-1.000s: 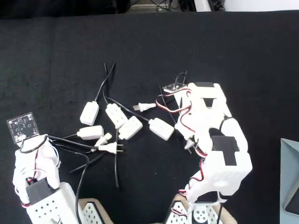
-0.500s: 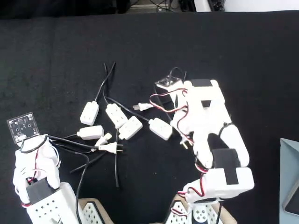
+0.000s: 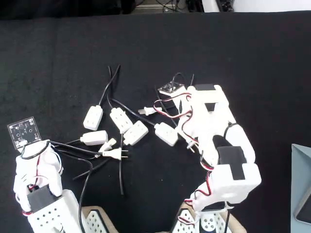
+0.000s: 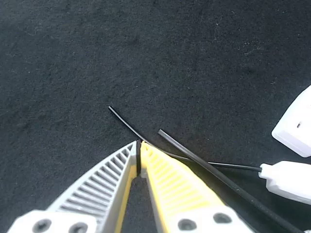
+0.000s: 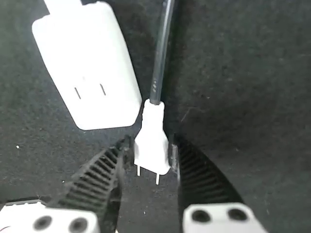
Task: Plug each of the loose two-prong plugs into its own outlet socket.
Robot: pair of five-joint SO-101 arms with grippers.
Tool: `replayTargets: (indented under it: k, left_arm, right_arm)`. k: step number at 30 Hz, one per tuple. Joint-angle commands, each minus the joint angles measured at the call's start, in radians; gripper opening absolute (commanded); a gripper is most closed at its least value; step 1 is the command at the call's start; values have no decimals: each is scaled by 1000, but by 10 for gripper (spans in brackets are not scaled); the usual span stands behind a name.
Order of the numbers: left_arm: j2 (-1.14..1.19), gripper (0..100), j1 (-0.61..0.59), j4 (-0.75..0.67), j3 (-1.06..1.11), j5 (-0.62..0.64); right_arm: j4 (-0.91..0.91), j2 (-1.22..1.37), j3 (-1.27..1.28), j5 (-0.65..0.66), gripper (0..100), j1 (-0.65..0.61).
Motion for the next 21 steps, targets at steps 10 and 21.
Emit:
replayTargets:
  k: [10,21]
  left_arm:
    - [-5,30,-4,-18,-7,-6]
    - [-5,30,-4,-20,-5,-6]
  right_arm:
    - [61,30,-113,8,111,78]
    - [146,71,-219,-20,121,124]
